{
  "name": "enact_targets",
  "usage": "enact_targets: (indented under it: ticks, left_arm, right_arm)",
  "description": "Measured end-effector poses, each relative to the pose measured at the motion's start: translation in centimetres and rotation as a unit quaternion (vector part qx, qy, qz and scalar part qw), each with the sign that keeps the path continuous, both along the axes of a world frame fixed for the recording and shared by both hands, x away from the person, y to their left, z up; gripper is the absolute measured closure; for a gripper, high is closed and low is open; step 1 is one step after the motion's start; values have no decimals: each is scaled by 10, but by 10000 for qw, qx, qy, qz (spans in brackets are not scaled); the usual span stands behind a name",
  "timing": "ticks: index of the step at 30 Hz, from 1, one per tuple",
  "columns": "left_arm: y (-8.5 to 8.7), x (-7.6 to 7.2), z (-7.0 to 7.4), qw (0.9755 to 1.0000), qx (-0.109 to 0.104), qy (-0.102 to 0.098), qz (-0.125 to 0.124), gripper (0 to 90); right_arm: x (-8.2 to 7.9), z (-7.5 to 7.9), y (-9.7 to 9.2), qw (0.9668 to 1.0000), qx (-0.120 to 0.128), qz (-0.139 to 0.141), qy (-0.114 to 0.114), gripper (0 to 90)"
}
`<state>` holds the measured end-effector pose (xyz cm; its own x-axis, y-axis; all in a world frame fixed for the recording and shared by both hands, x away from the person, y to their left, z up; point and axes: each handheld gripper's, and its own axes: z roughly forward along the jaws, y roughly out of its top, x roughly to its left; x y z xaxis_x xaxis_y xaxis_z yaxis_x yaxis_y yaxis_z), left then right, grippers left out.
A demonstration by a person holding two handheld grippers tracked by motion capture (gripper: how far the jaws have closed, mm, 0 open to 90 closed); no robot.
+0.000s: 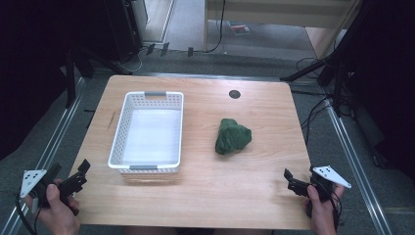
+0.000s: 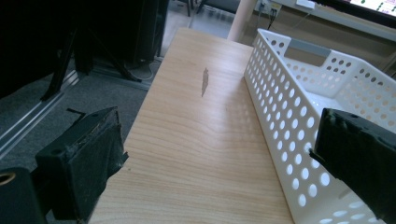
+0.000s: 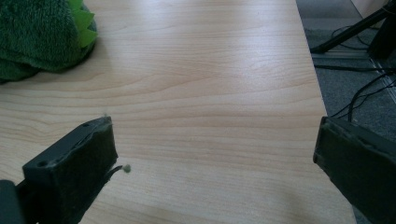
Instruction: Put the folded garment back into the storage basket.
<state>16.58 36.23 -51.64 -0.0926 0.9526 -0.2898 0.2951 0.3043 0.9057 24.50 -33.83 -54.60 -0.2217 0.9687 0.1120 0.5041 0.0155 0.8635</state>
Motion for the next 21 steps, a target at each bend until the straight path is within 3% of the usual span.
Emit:
enact_targets:
  ticks: [5, 10, 21]
  left_arm:
    - [-3, -4, 14, 9999, -4, -121, 9, 22]
    - [-13, -4, 30, 9995, 99, -196, -232, 22]
    - [-35, -5, 45, 9977, 221, -269, -576, 22]
  right_arm:
    - [0, 0, 0, 10000, -6, 22, 15, 1]
    - [1, 0, -1, 10000, 59, 13, 27, 0]
    - [1, 0, 0, 10000, 51, 8, 17, 1]
